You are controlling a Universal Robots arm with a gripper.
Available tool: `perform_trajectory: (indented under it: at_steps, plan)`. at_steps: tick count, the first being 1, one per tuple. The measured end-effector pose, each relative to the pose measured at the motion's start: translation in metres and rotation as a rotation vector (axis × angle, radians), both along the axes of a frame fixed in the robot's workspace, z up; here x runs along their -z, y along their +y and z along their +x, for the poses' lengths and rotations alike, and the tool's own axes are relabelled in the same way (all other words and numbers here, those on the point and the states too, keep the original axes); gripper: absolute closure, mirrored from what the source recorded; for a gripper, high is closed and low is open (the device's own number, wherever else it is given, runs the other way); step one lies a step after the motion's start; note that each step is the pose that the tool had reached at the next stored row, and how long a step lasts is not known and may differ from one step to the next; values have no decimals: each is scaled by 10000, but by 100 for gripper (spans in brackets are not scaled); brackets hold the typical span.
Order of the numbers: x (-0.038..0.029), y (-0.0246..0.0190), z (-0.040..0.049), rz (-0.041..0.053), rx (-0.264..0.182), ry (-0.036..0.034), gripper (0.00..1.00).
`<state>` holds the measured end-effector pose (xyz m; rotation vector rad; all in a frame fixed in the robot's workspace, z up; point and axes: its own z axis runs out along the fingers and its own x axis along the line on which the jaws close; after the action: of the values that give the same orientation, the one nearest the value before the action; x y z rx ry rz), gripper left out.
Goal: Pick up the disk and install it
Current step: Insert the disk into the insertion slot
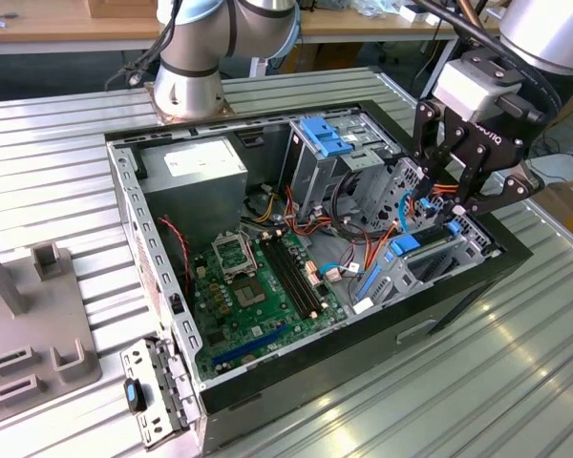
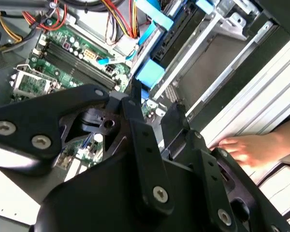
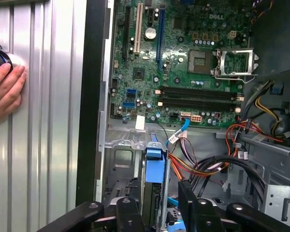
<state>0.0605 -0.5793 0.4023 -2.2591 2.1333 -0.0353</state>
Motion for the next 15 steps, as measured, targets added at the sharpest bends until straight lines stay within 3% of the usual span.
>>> perform_trajectory:
  at_steps: [11,15]
  plan:
    - [2,0,5,0,1,0,56]
    - [5,5,91,0,0,0,56]
